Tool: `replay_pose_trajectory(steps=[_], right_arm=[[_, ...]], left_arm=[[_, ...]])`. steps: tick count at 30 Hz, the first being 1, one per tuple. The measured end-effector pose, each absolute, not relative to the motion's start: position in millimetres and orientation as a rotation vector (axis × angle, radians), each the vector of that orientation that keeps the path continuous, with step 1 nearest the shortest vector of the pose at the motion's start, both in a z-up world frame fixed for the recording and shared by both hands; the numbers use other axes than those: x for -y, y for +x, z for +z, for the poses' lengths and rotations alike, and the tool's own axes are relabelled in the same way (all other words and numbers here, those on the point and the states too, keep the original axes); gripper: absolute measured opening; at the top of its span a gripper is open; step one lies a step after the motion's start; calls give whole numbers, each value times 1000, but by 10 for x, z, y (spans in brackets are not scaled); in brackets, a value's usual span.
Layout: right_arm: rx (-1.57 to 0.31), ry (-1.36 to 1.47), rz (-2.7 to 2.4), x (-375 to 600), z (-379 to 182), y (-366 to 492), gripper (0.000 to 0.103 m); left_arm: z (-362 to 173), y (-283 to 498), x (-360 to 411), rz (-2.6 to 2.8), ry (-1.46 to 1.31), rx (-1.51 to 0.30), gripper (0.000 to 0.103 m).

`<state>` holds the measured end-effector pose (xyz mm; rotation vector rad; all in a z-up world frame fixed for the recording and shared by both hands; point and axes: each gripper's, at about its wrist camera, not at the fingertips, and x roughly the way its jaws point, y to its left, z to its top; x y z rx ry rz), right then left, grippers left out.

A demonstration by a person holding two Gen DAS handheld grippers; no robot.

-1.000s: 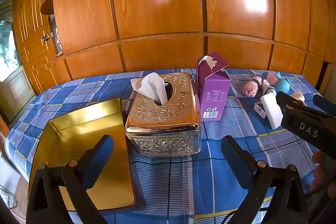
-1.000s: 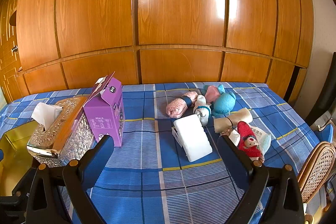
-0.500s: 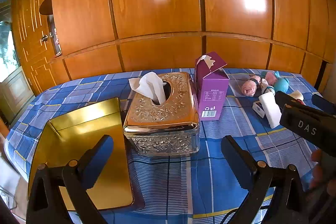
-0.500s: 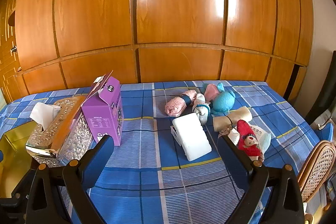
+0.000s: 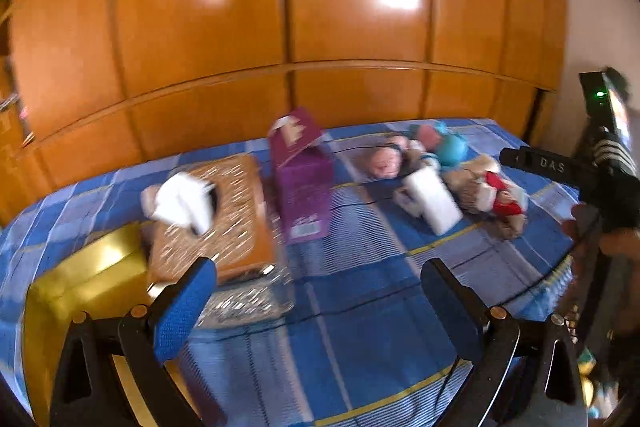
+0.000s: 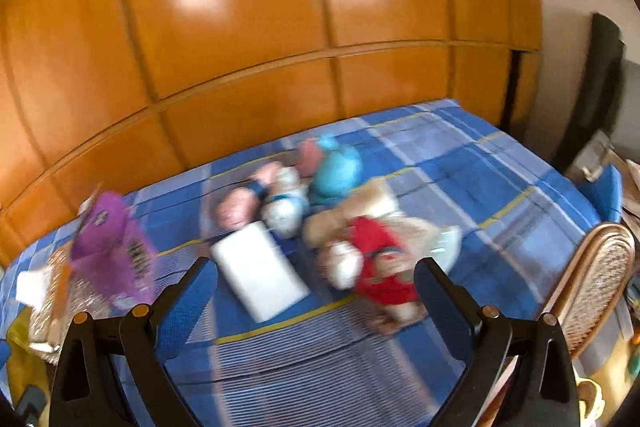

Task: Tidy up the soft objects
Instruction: 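Reach the left tool to the white sponge and close on it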

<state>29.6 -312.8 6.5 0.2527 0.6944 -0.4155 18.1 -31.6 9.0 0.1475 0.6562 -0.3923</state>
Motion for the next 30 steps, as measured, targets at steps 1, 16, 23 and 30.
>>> replay_pose_trajectory(steps=[1, 16, 23, 30], right_arm=[[-692, 260, -436, 3227, 72, 266, 101], [-740, 447, -445, 3970, -49, 148, 101], [-776, 542, -367, 4028, -186, 194, 101], [-774, 574, -325, 4047, -218, 199, 101]], left_arm=[[100, 213, 382, -412, 155, -663, 103], [-150, 950, 1649, -588, 198, -884, 102], [-526, 1448, 2206, -521, 205, -1030, 98], [-760, 1811, 2614, -414, 219, -1079, 98]])
